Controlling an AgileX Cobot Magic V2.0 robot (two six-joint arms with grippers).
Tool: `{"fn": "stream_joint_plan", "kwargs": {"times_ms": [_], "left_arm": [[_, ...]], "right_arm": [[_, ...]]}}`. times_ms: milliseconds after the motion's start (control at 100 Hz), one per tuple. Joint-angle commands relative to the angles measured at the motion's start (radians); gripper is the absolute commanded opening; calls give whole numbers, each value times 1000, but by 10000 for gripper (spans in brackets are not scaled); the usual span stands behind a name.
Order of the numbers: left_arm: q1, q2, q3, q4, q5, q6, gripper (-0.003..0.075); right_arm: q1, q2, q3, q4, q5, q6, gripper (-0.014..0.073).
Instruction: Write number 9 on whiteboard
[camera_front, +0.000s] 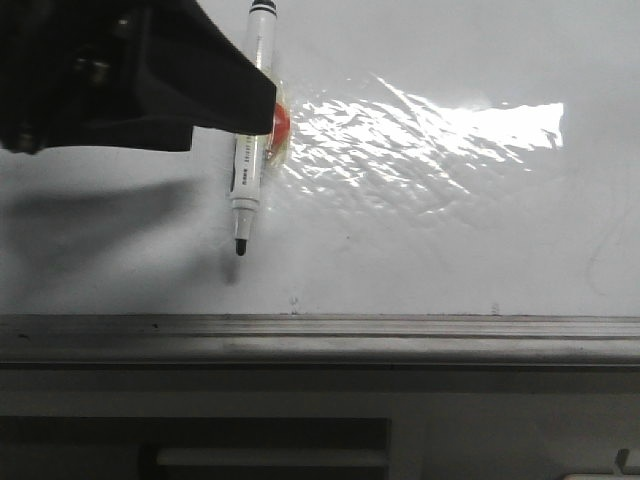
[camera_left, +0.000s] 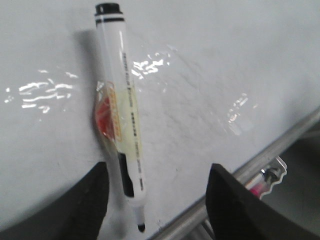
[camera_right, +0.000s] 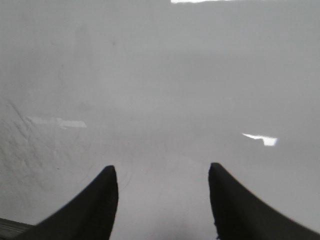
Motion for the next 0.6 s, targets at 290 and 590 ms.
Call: {"fn": "stream_joint_plan", "kwargs": {"times_ms": [290,590], "left_arm": [[-19,134,-79,-68,-114,-1,388],[-19,156,-79,-170,-60,-1,291]], "right_arm": [[5,18,-33,-16,-60,-6,357],[49,18,-33,-12,-57,-6,357]]}}
